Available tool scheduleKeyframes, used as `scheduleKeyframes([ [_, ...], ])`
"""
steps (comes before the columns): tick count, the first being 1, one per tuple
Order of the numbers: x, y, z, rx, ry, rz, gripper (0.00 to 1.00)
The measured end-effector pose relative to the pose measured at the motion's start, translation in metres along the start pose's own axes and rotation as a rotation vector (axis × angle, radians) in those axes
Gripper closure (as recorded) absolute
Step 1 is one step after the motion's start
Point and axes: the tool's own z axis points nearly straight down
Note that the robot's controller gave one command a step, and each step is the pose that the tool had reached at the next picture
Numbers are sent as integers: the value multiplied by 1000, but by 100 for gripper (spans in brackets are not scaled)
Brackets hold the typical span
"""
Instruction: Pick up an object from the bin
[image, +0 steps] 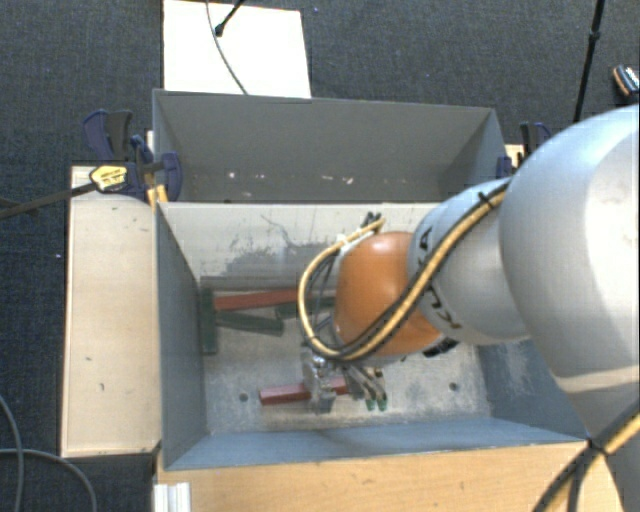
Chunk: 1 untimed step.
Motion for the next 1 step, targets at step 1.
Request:
scheduleKeyframes([
  [1,1,-1,-142,0,-7,-18,100],
])
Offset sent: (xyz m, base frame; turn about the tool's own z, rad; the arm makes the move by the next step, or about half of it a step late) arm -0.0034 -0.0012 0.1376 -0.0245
